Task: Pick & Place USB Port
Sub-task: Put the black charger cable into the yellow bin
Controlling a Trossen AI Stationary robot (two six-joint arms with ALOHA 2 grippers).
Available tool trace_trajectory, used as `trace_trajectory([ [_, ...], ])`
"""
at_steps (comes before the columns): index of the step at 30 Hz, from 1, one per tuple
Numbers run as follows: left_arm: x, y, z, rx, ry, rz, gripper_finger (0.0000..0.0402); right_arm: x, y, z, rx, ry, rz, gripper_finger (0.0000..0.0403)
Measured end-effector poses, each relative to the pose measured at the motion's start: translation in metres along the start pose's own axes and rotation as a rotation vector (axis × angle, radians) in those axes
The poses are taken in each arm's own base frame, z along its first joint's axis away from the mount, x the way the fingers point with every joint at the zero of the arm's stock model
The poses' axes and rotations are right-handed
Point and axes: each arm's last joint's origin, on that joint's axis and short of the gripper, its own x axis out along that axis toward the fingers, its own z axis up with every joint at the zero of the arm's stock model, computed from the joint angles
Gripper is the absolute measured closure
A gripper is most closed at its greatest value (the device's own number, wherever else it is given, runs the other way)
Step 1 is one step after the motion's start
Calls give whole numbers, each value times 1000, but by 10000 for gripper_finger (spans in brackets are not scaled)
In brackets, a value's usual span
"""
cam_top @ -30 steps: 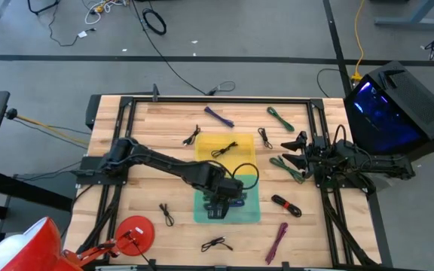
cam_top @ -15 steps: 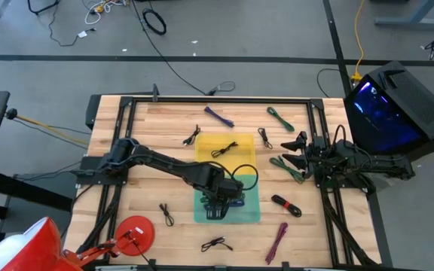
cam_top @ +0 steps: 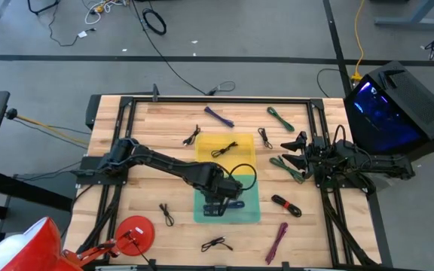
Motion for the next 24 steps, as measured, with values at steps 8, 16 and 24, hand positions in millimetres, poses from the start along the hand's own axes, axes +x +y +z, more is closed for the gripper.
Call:
trace_trajectory([
  [8, -11, -1, -39, 36, 344, 231, 323, 0, 0, -1, -1, 12, -3, 179],
  [16, -27, -38, -60, -9, 344, 288, 323, 0, -1, -2, -1, 20, -6, 179],
  [24, -52, -58, -114, -316, 233, 396, 323, 0, 0, -3, 0, 41, 34, 179],
])
